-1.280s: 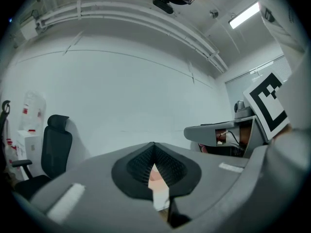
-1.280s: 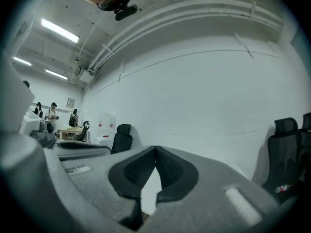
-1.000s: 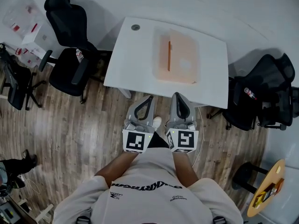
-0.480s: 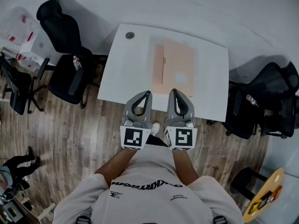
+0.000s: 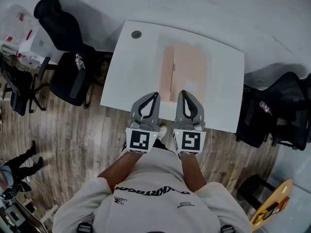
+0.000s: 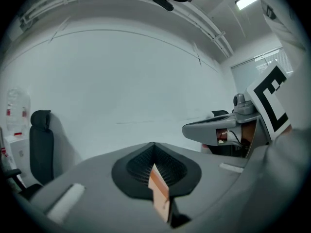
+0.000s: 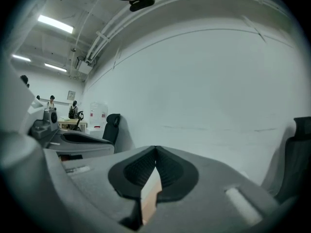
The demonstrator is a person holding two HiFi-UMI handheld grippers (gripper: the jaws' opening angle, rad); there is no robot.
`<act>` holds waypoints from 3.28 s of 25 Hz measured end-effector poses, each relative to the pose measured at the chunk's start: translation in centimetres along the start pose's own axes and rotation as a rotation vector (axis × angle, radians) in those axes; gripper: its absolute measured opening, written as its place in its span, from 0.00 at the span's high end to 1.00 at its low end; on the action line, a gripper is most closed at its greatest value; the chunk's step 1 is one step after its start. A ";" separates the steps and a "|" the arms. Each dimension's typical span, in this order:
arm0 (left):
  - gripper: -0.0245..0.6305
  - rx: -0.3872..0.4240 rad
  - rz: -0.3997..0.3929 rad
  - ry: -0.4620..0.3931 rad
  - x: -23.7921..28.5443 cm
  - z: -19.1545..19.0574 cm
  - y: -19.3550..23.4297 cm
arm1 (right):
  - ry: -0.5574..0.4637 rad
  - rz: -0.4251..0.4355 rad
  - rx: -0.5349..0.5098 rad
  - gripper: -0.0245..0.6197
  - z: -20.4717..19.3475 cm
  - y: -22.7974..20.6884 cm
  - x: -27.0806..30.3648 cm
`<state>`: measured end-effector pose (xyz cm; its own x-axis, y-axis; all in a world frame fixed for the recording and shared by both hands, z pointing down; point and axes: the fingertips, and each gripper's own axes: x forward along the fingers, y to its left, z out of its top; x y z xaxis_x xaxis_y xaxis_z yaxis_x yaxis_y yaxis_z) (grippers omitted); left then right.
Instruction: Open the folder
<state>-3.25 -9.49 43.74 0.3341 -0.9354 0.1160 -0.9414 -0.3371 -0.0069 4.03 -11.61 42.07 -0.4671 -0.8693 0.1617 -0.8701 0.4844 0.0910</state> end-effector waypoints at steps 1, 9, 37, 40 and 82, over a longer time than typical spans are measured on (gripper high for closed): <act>0.97 -0.005 -0.005 0.003 0.6 -0.2 0.5 | 0.016 -0.001 0.003 0.97 -0.3 0.0 0.7; 0.97 -0.027 -0.048 0.024 4.6 -1.3 2.5 | 0.155 0.012 0.022 0.97 -2.6 0.0 4.9; 0.97 -0.079 -0.105 0.152 9.3 -8.4 5.1 | 0.477 0.004 0.001 0.80 -10.8 -1.1 12.7; 0.97 -0.081 -0.105 0.160 9.3 -9.0 5.2 | 0.512 -0.001 -0.016 0.76 -11.6 -1.2 13.2; 0.98 -0.090 -0.163 0.342 10.0 -17.1 2.6 | 0.646 -0.099 -0.018 0.82 -14.9 -3.2 13.6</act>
<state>-3.13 -17.94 61.83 0.4595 -0.7754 0.4332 -0.8825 -0.4534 0.1245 2.79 -23.49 58.64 -0.1909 -0.6787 0.7091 -0.8988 0.4113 0.1518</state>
